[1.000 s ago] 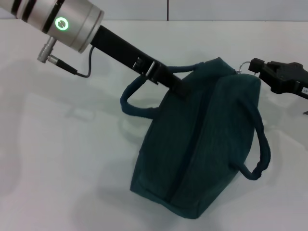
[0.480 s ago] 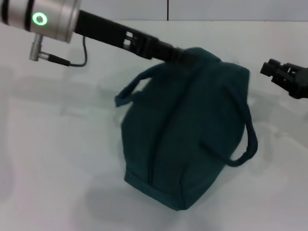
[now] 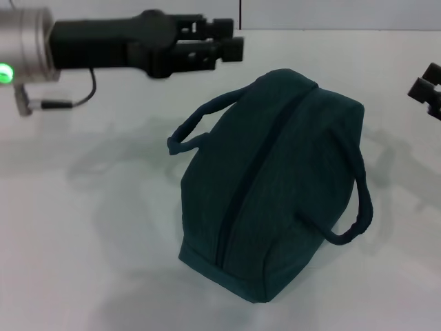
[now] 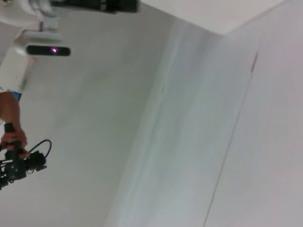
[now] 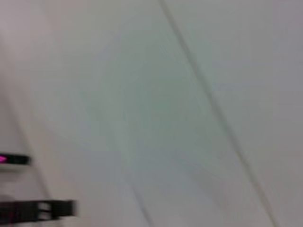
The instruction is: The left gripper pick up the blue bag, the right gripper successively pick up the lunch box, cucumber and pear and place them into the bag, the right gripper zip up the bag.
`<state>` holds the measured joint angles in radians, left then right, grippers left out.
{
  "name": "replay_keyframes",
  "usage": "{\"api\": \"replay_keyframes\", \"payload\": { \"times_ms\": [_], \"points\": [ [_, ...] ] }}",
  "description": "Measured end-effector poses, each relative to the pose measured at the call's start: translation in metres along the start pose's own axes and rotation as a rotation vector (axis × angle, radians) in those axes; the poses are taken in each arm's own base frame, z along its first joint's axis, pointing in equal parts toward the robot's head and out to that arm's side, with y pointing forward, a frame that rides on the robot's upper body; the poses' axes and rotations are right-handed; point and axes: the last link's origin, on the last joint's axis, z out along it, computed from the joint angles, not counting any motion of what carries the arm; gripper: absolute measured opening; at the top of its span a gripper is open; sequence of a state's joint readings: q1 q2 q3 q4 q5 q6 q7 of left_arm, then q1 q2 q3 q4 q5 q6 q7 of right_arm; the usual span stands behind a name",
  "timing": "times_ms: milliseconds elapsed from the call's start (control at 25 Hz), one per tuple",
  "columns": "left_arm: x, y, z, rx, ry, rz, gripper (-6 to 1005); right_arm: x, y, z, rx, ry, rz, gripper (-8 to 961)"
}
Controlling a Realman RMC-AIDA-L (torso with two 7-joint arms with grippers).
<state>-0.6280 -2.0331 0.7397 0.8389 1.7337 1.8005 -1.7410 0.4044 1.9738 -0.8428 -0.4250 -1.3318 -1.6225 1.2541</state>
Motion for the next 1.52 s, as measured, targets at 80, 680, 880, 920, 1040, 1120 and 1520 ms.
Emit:
{"api": "replay_keyframes", "payload": {
  "times_ms": [80,680,880,920,1040,1120,1520],
  "points": [
    [-0.009,0.003,-0.003,0.011,0.023,0.033,533,-0.006,0.011,-0.003,-0.082,-0.024,-0.039,546],
    [-0.065,0.026,-0.001,-0.059,0.114,0.108,640,-0.02,0.042,0.017,-0.522,0.198,-0.095,751],
    [-0.068,0.028,-0.002,-0.066,0.106,0.12,738,-0.023,0.05,0.026,-0.614,0.242,-0.081,751],
    [-0.07,0.029,-0.003,-0.07,0.103,0.119,757,-0.024,0.051,0.027,-0.63,0.251,-0.076,751],
    [-0.076,0.033,-0.008,-0.07,0.103,0.127,816,-0.023,0.056,0.034,-0.67,0.274,-0.067,752],
    [-0.078,0.034,-0.01,-0.067,0.104,0.129,855,-0.018,0.06,0.04,-0.684,0.28,-0.063,753],
    [-0.088,0.038,-0.018,-0.066,0.079,0.098,889,-0.005,0.072,0.07,-0.726,0.326,-0.063,753]
  ]
}}
